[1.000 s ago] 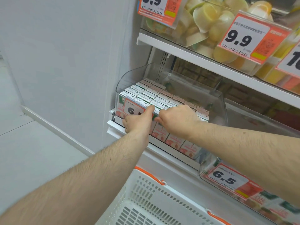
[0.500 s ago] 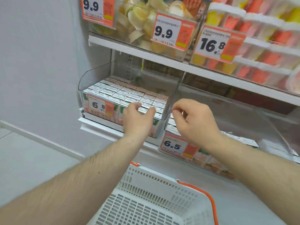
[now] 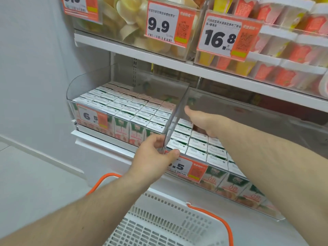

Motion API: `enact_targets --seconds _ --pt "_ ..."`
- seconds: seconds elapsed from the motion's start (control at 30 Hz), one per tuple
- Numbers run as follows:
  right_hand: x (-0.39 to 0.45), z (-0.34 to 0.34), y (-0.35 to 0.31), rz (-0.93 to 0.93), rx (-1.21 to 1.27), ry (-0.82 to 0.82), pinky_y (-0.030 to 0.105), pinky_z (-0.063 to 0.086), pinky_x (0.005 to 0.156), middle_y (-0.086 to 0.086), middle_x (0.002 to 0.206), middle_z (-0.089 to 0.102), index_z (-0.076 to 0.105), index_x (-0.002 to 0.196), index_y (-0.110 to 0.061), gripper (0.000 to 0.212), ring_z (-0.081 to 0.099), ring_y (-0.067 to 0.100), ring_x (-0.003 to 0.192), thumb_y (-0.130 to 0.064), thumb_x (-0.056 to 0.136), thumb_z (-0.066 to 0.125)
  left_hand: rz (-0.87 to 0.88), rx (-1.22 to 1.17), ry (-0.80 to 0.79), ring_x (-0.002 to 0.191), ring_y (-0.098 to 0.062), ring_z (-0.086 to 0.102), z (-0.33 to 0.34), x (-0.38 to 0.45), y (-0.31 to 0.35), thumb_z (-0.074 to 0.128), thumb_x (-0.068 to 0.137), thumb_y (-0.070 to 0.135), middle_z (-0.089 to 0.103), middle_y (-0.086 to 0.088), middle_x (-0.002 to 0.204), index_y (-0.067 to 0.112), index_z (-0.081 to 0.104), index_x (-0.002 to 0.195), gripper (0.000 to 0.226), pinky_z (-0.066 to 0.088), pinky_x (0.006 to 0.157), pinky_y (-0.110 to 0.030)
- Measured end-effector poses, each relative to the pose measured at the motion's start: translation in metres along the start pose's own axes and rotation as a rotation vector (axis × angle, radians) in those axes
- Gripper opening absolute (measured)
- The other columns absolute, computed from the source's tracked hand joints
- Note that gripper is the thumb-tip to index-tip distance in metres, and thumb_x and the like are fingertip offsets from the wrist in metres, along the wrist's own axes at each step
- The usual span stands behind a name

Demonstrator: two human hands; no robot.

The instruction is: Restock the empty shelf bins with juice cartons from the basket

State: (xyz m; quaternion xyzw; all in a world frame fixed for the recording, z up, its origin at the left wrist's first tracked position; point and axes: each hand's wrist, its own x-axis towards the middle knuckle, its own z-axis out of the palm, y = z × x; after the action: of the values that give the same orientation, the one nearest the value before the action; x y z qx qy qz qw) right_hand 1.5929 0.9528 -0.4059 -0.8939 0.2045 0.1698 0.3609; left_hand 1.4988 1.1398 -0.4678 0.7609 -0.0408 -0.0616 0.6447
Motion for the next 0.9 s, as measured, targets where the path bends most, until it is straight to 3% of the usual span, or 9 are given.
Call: enact_targets --seconds 0.1,0.17,0.27,0.43,0.5,0.6,0.7,0.77,0.9 --pt "0.013 -0.002 -0.003 0.013 0.101 -0.009 0.043 0.026 0.111 0.002 0.158 0.030 0.023 0.154 -0.024 0.084 0.031 0.026 0.143 -0.077 0.090 0.020 -0.019 -0.039 0.015 0.100 -0.007 0.063 0.001 0.001 0.000 0.080 0.078 0.025 0.067 0.012 0.107 0.028 0.063 0.108 0.034 0.051 0.092 -0.033" --pt "0.020 -0.004 -0.002 0.024 0.132 -0.002 0.031 0.038 0.083 0.005 0.145 0.046 0.036 0.147 -0.017 0.086 0.052 0.022 0.121 -0.079 0.089 0.025 -0.023 -0.054 0.017 0.098 -0.005 0.063 0.002 0.000 0.000 0.080 0.078 0.024 0.066 0.012 0.106 0.027 0.064 0.107 0.034 0.051 0.092 -0.033" --pt "0.028 -0.005 -0.001 0.035 0.153 -0.012 0.030 0.047 0.091 0.003 0.133 0.054 0.046 0.137 -0.013 0.091 0.055 0.013 0.114 -0.084 0.082 0.030 -0.019 -0.065 0.020 0.099 -0.005 0.063 0.002 -0.002 0.002 0.081 0.078 0.024 0.066 0.013 0.106 0.029 0.064 0.105 0.032 0.051 0.094 -0.035" --pt "0.012 -0.003 -0.002 0.019 0.088 -0.016 0.044 0.024 0.115 0.000 0.153 0.040 0.027 0.152 -0.031 0.081 0.033 0.022 0.142 -0.080 0.088 0.020 -0.026 -0.096 0.027 0.099 -0.009 0.062 0.006 -0.003 0.003 0.078 0.081 0.023 0.065 0.009 0.108 0.026 0.061 0.105 0.030 0.051 0.091 -0.033" --pt "0.008 -0.009 0.004 0.065 0.040 -0.078 0.048 0.022 0.114 0.004 0.148 0.047 0.034 0.149 -0.029 0.091 0.039 0.026 0.137 -0.087 0.082 0.013 -0.025 -0.122 0.019 0.094 -0.006 0.062 0.008 -0.005 0.005 0.075 0.083 0.020 0.064 0.008 0.107 0.026 0.059 0.104 0.027 0.049 0.079 -0.024" --pt "0.008 -0.021 0.017 0.130 -0.039 -0.064 0.040 0.041 0.096 0.010 0.109 0.068 0.061 0.117 -0.016 0.106 0.061 0.020 0.098 -0.095 0.070 0.010 -0.022 -0.148 0.014 0.085 0.000 0.062 0.012 -0.009 0.005 0.070 0.087 0.017 0.062 0.013 0.100 0.029 0.056 0.102 0.023 0.043 0.064 -0.015" --pt "0.003 -0.021 0.025 0.191 -0.138 -0.108 0.054 0.031 0.110 0.008 0.148 0.047 0.051 0.137 -0.031 0.128 0.046 0.032 0.133 -0.108 0.040 0.017 -0.012 -0.157 0.017 0.085 0.004 0.061 0.012 -0.012 0.005 0.068 0.089 0.019 0.061 0.017 0.101 0.029 0.056 0.107 0.025 0.042 0.061 -0.010" --pt "0.007 -0.019 0.030 0.188 -0.124 -0.200 0.062 0.026 0.111 0.003 0.152 0.042 0.035 0.145 -0.046 0.143 0.042 0.034 0.135 -0.109 0.017 0.029 -0.015 -0.160 0.015 0.078 0.009 0.060 0.013 -0.013 0.005 0.068 0.090 0.019 0.060 0.019 0.097 0.029 0.056 0.110 0.025 0.041 0.056 -0.005" --pt "0.002 -0.020 0.029 0.209 -0.099 -0.238 0.057 0.040 0.103 0.006 0.124 0.068 0.048 0.137 -0.039 0.120 0.065 0.034 0.110 -0.106 0.038 0.029 -0.028 -0.142 0.014 0.071 0.003 0.062 0.015 -0.014 0.008 0.064 0.091 0.015 0.063 0.012 0.095 0.026 0.054 0.109 0.023 0.041 0.048 -0.004"
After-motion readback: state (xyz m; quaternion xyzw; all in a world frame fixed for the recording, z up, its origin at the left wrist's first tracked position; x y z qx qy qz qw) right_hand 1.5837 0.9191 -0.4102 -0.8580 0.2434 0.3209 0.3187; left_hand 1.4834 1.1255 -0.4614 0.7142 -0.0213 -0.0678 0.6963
